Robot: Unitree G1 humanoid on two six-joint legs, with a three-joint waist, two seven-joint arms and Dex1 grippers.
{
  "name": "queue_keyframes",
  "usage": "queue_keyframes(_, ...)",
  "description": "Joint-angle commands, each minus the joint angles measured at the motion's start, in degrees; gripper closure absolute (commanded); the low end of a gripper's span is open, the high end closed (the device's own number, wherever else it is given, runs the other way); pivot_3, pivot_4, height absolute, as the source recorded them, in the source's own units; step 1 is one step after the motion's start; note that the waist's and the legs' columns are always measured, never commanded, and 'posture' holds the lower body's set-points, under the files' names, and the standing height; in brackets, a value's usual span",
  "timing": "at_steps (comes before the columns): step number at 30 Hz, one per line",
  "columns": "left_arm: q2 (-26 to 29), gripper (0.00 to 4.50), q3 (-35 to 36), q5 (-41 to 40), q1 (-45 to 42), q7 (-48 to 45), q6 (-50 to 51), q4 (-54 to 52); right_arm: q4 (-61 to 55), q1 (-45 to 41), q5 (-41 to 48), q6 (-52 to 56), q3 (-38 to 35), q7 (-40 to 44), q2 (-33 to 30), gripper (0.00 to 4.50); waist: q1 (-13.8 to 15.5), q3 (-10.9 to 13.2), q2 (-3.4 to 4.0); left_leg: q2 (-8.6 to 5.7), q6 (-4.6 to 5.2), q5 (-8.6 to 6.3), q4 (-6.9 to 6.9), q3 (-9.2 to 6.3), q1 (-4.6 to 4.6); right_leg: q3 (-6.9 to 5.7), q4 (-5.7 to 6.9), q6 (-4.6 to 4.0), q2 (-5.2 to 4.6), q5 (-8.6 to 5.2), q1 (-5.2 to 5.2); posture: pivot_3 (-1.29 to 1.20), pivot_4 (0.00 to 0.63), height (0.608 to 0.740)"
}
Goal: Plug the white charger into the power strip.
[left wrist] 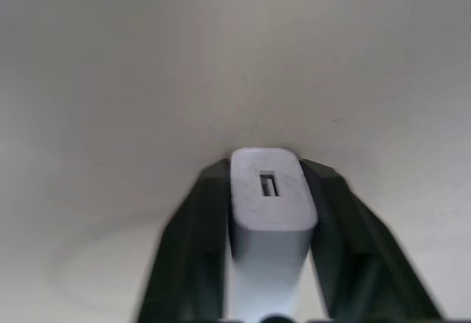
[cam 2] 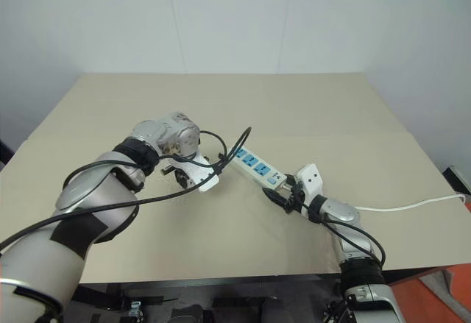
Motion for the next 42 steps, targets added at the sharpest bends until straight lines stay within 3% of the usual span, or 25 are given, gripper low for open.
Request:
queue_keyframes(1, -0.2, 3.49, 1.4, 0.6, 0.1, 0.8, -0.7, -0.2, -0.6, 0.5, -0.1, 1.0, 0.0, 0.0, -0.6, 1.1, 0.0, 0.0, 0.0, 0.0, 0.0, 0.0, 0.0, 0.0, 0.0, 0.0, 0.01, 0.0, 0.0, 0.0, 0.0, 0.0, 0.15, 0.74)
queue_keyframes(5, 0.2, 3.49, 5.2, -2.0, -0.4, 1.4, 0.0, -2.2, -0.8, 0.6, -0.2, 0.8, 0.2, 0.6, -1.0, 1.1, 0.0, 0.0, 0.0, 0.0, 0.0, 0.0, 0.0, -0.01, 0.0, 0.0, 0.01, 0.0, -0.01, 0.0, 0.0, 0.0, 0.15, 0.74)
queue_keyframes(8, 1.9, 3.49, 12.5, -9.1, -1.6, -2.6, 1.7, -5.3, -0.7, 0.3, -0.2, 0.3, 0.3, 1.6, -1.4, 1.1, 0.0, 0.0, -0.01, 0.0, 0.0, 0.0, 0.0, -0.02, -0.04, -0.03, -0.01, 0.0, -0.02, 0.01, -0.02, 0.0, 0.15, 0.74)
queue_keyframes(12, 4.3, 3.49, 25.0, -25.1, -1.2, -10.2, 7.5, -11.1, 0.3, -0.8, 0.5, -1.1, 0.5, 5.1, -2.4, 1.1, 0.0, 0.0, 0.0, 0.01, 0.0, 0.0, 0.01, -0.03, -0.13, -0.05, 0.01, 0.0, -0.03, 0.01, -0.12, 0.0, 0.15, 0.74)
queue_keyframes(16, 8.3, 3.49, 34.6, -49.5, 3.5, -11.1, 21.8, -20.4, 3.8, -5.5, 0.9, -3.9, 3.1, 16.0, -4.4, 1.1, -0.5, 0.0, 0.02, 0.04, 0.0, 0.0, 0.04, -0.05, -0.17, -0.05, 0.06, 0.01, -0.05, 0.01, -0.19, 0.0, 0.15, 0.74)
queue_keyframes(20, 9.9, 3.49, 42.1, -61.3, 9.8, -11.1, 36.4, -26.1, 10.6, -12.8, 1.0, -7.2, 5.3, 26.2, -4.3, 1.1, -1.2, 0.0, 0.02, 0.06, 0.0, 0.0, 0.04, -0.07, 0.02, -0.02, 0.16, 0.01, -0.01, 0.01, -0.1, 0.0, 0.15, 0.74)
queue_keyframes(25, 9.4, 3.49, 47.3, -67.4, 19.7, -11.1, 48.9, -31.8, 21.4, -19.7, 0.3, -13.3, 7.0, 35.5, -1.8, 1.1, -1.5, 0.0, 0.02, 0.05, -0.02, 0.02, 0.07, -0.12, -0.02, -0.09, 0.26, -0.01, -0.01, 0.03, -0.1, 0.0, 0.15, 0.74)
queue_keyframes(30, 8.2, 3.49, 44.7, -63.1, 27.8, -9.9, 47.4, -35.4, 29.1, -21.7, -3.0, -20.0, 9.1, 39.2, 0.6, 1.1, -1.1, 0.0, 0.03, 0.04, -0.04, 0.02, 0.06, -0.16, -0.11, -0.18, 0.27, -0.02, -0.06, 0.04, -0.12, 0.0, 0.15, 0.74)
queue_keyframes(42, 3.5, 3.49, 43.4, -58.5, 28.4, -10.6, 44.5, -29.8, 34.6, -21.7, -5.2, -24.2, 8.9, 38.3, 2.0, 1.1, -0.7, 0.0, 0.04, -0.04, -0.06, 0.03, 0.07, -0.12, 0.1, -0.16, 0.23, 0.03, -0.13, 0.13, 0.05, 0.0, 0.15, 0.74)
